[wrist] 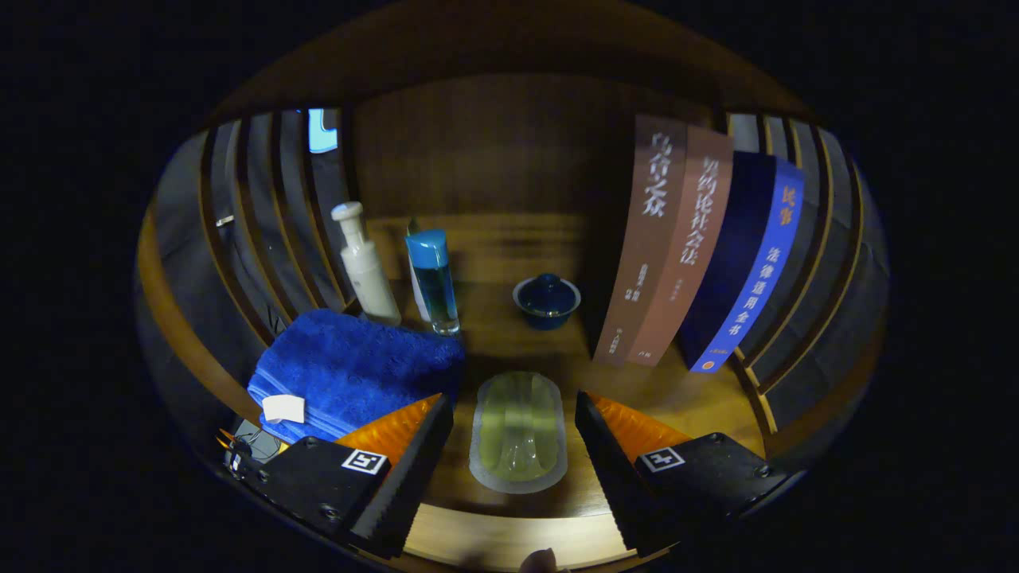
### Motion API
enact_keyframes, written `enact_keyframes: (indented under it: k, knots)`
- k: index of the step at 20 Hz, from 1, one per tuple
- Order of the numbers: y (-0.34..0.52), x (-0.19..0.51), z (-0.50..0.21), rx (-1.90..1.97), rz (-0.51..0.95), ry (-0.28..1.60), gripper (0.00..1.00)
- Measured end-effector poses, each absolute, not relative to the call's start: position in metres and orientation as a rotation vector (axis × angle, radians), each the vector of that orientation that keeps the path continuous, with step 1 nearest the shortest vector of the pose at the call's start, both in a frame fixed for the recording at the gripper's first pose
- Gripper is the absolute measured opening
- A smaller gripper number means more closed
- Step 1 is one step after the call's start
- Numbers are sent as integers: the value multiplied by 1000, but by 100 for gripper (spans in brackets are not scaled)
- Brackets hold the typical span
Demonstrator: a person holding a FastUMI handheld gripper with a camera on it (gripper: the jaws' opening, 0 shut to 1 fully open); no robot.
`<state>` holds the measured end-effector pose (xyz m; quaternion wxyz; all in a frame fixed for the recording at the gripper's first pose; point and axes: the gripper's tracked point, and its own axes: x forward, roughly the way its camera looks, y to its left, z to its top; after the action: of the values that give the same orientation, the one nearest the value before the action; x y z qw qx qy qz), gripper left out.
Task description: Pull open the drawer, take out the items inside it, and place them on the countertop above the cabinet.
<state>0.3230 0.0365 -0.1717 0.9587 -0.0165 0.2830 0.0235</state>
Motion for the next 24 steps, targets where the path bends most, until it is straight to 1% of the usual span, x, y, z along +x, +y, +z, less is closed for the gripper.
enact_keyframes:
  k: [6,9,19,24]
  knots:
    - [45,268,-117,-85,40,298,99]
    - [47,230,-107,-85,40,220,100]
    - [42,102,-108,-45,42,92,100]
    - [40,52,-158,-46,47,106,100]
